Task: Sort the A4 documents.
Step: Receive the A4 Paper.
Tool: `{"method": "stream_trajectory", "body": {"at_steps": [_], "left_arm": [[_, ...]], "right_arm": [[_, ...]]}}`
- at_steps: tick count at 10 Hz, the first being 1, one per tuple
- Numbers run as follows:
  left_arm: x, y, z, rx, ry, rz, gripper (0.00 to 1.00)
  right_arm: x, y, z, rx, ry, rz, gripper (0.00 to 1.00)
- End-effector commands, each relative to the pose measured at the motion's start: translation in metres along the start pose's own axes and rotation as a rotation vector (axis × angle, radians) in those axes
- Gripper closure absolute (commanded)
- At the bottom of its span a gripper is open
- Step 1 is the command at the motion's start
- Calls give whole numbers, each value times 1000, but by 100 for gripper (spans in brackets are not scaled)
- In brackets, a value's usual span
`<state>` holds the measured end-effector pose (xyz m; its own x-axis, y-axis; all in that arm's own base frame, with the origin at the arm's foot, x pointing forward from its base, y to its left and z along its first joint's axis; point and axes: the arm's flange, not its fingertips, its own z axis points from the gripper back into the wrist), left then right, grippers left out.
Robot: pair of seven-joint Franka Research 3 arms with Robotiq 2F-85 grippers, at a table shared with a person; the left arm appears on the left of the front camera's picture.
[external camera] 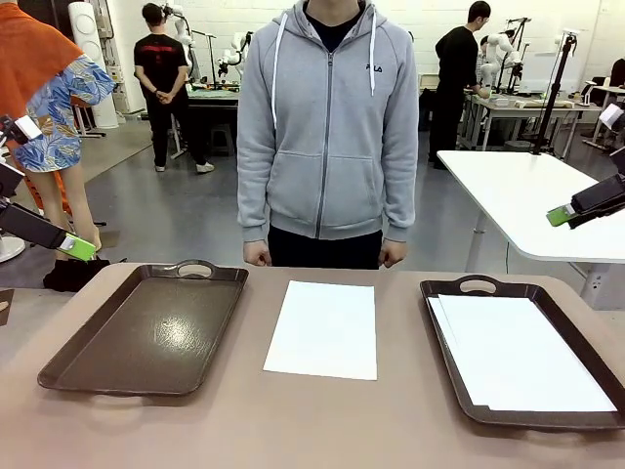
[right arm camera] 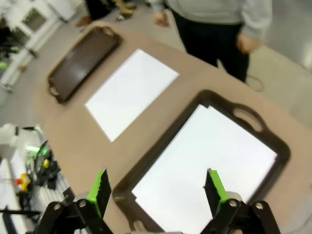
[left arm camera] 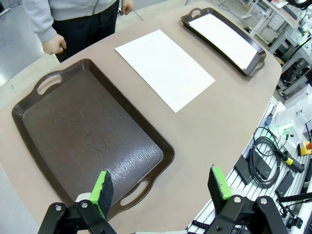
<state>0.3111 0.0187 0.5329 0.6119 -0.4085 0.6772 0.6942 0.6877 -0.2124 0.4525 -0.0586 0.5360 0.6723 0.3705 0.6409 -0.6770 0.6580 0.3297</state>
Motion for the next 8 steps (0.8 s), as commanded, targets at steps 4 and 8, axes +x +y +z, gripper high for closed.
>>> {"method": "stream_trajectory", "body": {"at_steps": [4, 8], "left_arm": [[-1, 2, 0, -17, -11, -10, 0], [-1, 2, 0, -17, -11, -10, 0]], "right_arm": [[0, 14, 6, 63, -18, 140, 0], [-20, 40, 12, 93, 32, 173, 0]]}}
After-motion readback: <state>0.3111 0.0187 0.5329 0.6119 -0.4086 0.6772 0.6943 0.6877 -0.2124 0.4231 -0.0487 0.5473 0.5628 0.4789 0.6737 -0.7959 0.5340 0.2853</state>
